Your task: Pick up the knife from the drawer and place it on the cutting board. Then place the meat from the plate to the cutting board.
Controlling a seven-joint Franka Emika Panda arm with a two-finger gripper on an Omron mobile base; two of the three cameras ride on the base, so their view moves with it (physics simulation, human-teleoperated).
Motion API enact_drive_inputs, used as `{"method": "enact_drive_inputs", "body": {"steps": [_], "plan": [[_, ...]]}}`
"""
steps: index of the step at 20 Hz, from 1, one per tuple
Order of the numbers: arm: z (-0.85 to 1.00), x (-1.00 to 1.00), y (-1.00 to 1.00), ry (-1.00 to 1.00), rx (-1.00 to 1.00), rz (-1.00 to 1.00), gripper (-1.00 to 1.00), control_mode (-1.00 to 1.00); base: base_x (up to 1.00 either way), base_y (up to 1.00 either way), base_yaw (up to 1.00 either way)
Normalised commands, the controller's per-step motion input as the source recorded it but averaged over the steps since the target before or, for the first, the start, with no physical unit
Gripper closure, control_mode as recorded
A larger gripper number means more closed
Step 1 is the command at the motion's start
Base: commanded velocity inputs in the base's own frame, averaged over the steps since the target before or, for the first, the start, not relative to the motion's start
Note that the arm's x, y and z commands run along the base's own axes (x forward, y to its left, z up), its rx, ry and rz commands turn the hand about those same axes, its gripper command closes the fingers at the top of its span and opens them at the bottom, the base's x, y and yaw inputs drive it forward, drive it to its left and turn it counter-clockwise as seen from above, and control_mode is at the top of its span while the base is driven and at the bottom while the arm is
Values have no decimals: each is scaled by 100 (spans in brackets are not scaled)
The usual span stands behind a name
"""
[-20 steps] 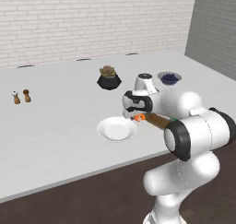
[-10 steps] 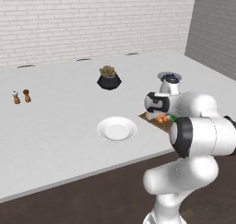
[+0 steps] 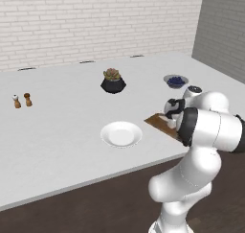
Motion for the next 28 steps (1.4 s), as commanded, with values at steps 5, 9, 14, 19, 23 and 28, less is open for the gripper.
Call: {"method": "enact_drive_inputs", "body": {"steps": [5,9,14,19,23,28], "plan": [[-28,0,-16,0,-2,0,100,-100,0,0,0],[-24,17,0,0,-6,0,-100,-100,0,0,0],[-4,27,-1,-5,-2,0,-100,-100,0,0,0],[21,1,2,-5,0,0,-100,-100,0,0,0],[95,-43,28,0,0,0,-100,-100,0,0,0],[100,-56,78,7,0,0,-100,-100,0,0,0]]}}
